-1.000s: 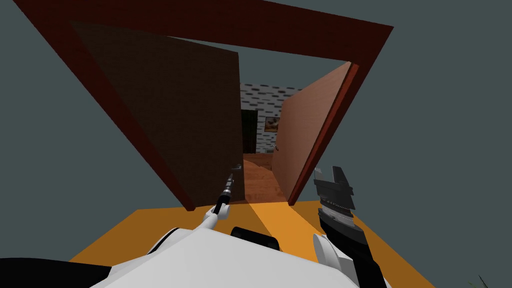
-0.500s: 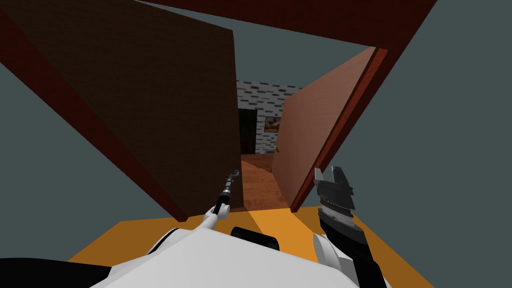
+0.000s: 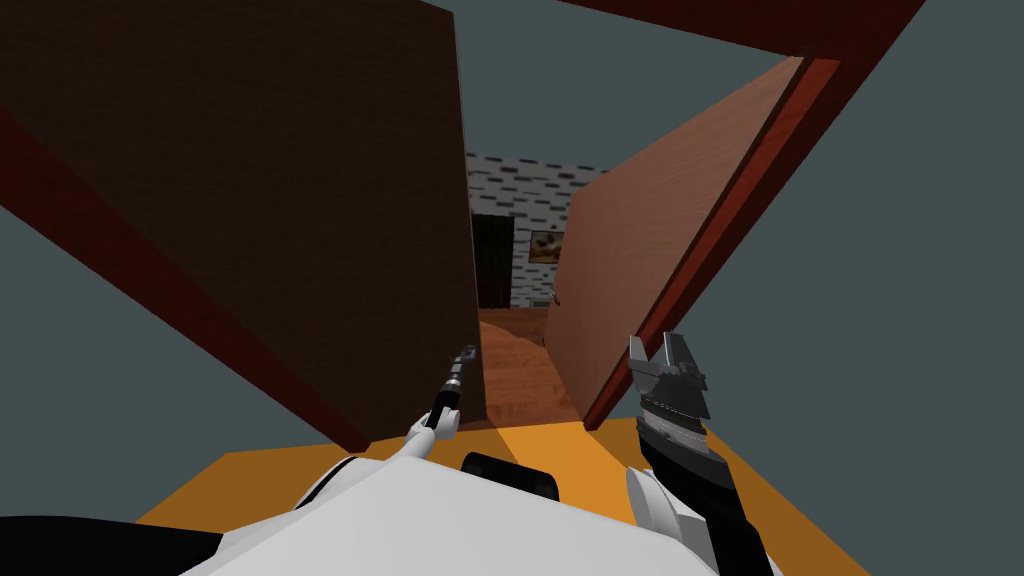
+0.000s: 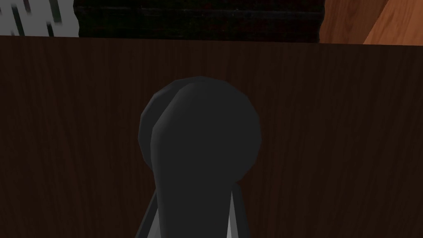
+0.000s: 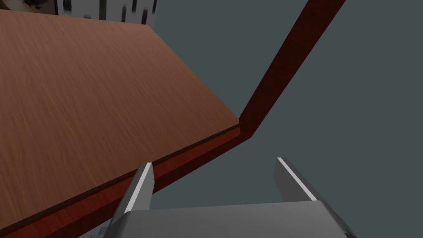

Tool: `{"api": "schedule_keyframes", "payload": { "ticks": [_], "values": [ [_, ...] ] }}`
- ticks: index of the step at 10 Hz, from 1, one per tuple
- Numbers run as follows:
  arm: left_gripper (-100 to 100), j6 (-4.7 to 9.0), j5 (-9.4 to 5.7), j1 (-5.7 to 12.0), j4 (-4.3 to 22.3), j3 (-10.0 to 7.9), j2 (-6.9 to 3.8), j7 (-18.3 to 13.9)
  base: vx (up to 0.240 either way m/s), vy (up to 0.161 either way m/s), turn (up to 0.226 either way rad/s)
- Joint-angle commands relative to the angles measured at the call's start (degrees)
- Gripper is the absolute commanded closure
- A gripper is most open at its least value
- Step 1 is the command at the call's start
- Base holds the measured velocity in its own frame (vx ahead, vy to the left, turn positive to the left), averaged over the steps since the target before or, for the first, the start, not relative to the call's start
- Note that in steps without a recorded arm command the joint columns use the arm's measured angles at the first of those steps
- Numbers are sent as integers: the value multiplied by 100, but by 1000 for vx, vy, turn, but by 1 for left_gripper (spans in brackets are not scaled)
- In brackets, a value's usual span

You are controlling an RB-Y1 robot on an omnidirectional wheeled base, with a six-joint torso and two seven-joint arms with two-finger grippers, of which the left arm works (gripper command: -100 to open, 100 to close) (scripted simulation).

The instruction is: Push the door open

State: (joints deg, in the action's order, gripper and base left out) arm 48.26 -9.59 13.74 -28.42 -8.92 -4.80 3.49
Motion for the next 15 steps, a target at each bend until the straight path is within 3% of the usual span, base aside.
{"api": "schedule_keyframes", "payload": {
  "ticks": [1,5,15],
  "values": [
    [100,-6,2,-4,4,4,7,-1,-26,-6,-9],
    [100,-23,-22,-35,-1,-20,-14,6,18,-1,14],
    [100,-61,-234,-209,-143,-225,-164,27,165,-21,67]
  ]
}}
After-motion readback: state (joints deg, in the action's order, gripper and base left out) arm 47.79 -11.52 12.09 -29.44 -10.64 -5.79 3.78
